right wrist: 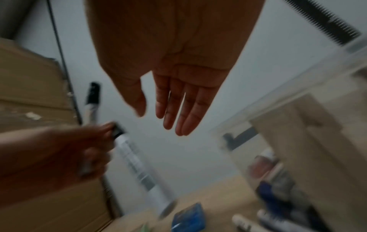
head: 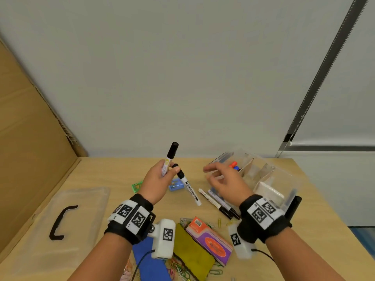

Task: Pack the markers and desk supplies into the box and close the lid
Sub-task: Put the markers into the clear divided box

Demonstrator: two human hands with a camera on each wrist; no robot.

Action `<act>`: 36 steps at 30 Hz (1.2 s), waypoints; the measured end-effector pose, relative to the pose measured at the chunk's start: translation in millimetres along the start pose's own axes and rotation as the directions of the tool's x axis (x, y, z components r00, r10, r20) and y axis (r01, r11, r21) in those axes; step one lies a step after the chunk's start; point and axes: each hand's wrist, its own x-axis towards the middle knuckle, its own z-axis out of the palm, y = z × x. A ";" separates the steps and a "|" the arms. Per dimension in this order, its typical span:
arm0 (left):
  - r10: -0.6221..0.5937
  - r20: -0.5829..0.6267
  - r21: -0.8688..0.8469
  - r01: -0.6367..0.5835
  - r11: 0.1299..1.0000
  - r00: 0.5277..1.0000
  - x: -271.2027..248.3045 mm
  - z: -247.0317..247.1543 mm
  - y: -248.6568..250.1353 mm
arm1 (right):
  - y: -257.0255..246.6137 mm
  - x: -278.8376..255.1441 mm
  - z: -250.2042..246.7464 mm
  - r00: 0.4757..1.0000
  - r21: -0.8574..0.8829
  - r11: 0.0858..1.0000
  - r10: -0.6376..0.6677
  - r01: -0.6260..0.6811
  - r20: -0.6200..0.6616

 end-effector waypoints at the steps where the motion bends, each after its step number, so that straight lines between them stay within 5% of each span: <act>1: 0.012 0.014 -0.014 -0.012 1.000 1.000 0.3 5.6 5.3 | -3.1 -4.6 5.5 0.998 -0.003 1.000 -0.026 0.026 0.054; 8: 0.053 0.108 -0.111 -0.041 0.993 0.993 -2.5 30.0 14.8 | -12.7 -6.3 21.5 0.990 -0.049 0.997 -0.048 0.055 0.135; 12: -0.004 0.096 -0.093 0.012 0.996 0.995 -9.7 26.8 9.7 | -4.0 11.5 -11.0 0.994 -0.021 0.997 0.073 -0.075 -0.080; 14: -0.069 0.116 -0.086 0.079 0.993 0.991 -14.0 23.3 4.7 | 5.9 25.4 -30.7 0.942 0.117 0.978 0.198 -0.172 -0.270; 17: -0.168 0.168 -0.068 0.181 0.981 0.971 -17.4 19.8 -5.9 | 27.5 47.9 -52.2 0.799 0.342 0.889 0.434 -0.304 -0.417; 21: -0.188 0.194 -0.017 0.195 0.981 0.963 -19.8 20.6 -15.5 | 53.1 70.0 -58.5 0.716 0.398 0.719 0.672 -0.570 -0.189; 24: -0.159 0.233 0.051 0.151 0.987 0.959 -23.4 20.0 -21.5 | 64.2 75.8 -59.9 0.710 0.263 0.711 0.695 -0.652 -0.116; 31: -0.065 0.271 0.242 -0.002 0.970 0.960 -28.6 28.8 -24.6 | 42.6 6.2 -72.5 0.833 -0.148 0.842 0.457 -0.518 -0.313; 34: -0.022 0.286 0.346 -0.082 0.935 0.958 -23.5 47.2 -12.6 | 57.2 -34.9 -71.7 0.854 -0.395 0.774 0.349 -0.494 -0.385; 36: 0.018 0.306 0.426 -0.154 0.891 0.952 -16.5 66.6 5.7 | 76.1 -52.3 -69.2 0.820 -0.494 0.665 0.361 -0.560 -0.443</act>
